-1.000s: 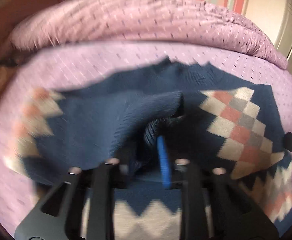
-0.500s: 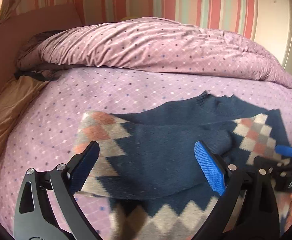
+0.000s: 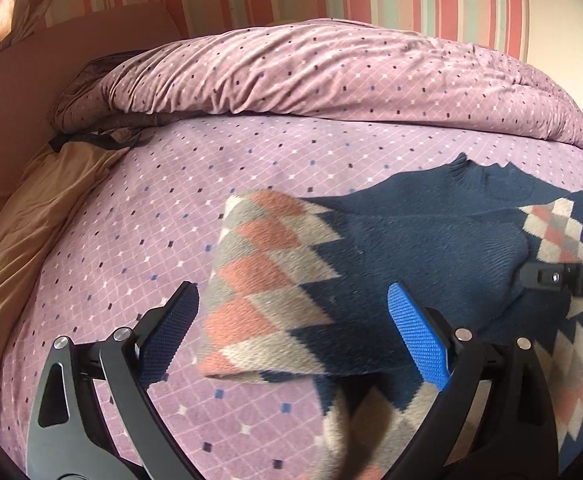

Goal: Fold small clothes

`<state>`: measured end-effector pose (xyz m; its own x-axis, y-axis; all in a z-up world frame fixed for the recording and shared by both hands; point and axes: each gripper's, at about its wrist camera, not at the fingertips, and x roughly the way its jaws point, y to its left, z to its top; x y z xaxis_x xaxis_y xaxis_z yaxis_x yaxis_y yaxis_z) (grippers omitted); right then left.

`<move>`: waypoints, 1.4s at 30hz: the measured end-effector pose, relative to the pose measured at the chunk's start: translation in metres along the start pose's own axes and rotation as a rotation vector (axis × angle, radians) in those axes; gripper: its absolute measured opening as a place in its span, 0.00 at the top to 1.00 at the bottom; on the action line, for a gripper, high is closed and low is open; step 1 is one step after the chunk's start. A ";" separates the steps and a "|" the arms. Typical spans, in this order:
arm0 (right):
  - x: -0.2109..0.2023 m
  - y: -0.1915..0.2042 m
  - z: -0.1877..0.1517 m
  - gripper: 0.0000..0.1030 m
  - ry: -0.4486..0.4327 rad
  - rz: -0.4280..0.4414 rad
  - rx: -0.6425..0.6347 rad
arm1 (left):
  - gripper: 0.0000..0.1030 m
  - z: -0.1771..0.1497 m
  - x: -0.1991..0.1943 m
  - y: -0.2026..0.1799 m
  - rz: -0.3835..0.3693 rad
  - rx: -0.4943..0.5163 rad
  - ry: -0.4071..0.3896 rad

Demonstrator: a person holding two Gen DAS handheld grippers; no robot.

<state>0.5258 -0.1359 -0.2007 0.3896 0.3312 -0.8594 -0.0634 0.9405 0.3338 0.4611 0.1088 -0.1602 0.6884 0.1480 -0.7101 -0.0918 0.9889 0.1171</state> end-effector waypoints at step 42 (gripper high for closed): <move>-0.078 -0.128 0.017 0.86 -0.096 -0.151 -0.009 | 0.08 -0.007 0.011 -0.050 0.021 0.044 0.059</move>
<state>0.5191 -0.2834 -0.1695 0.4810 0.1776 -0.8585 -0.0057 0.9799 0.1996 0.4682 0.0610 -0.1788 0.6429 0.1703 -0.7468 -0.0726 0.9841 0.1619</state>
